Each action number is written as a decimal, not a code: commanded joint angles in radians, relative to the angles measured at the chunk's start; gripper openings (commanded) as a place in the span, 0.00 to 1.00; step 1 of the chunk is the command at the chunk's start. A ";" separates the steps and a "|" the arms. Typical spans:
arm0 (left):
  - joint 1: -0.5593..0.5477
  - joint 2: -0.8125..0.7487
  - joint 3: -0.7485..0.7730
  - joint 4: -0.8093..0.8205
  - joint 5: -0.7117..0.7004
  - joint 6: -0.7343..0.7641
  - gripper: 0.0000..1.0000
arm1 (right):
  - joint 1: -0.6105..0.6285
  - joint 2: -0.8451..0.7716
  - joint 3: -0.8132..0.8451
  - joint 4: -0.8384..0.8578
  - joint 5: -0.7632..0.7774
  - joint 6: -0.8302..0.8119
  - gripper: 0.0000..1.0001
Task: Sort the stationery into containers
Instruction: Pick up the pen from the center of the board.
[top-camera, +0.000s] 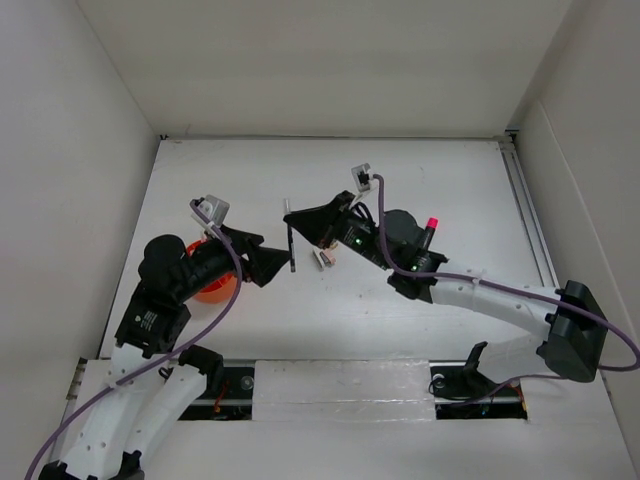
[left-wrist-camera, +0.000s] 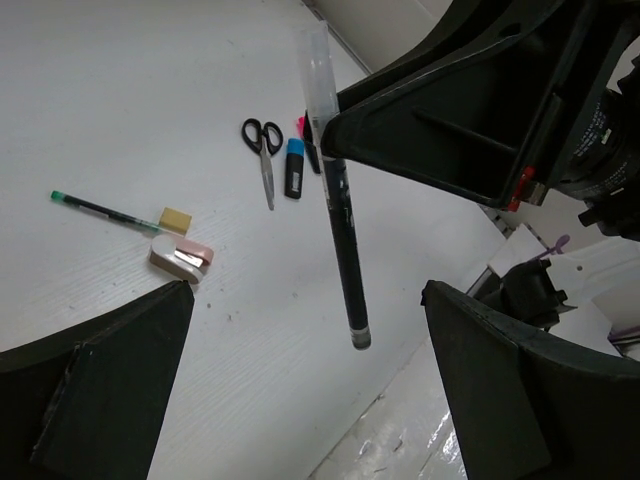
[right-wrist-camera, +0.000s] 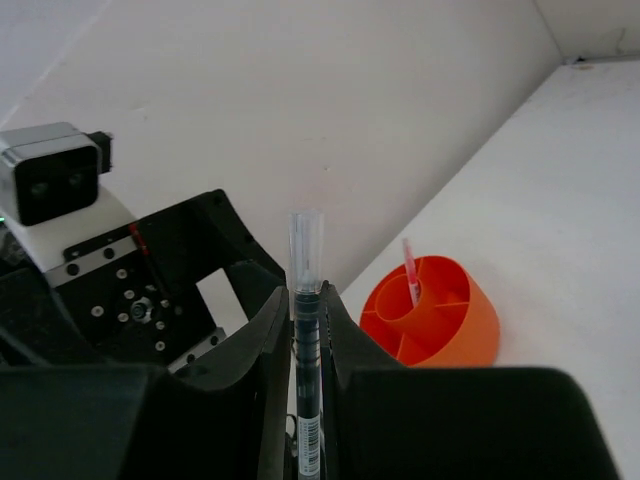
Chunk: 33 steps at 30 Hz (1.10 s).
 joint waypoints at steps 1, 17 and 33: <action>-0.004 0.010 -0.002 0.051 0.025 0.014 0.97 | 0.011 -0.007 -0.026 0.186 -0.086 0.020 0.00; -0.004 -0.019 0.007 0.033 -0.048 0.014 0.65 | 0.095 0.085 -0.043 0.378 -0.212 0.020 0.00; -0.004 -0.019 0.007 0.033 -0.039 0.023 0.00 | 0.106 0.094 -0.012 0.297 -0.172 -0.048 0.04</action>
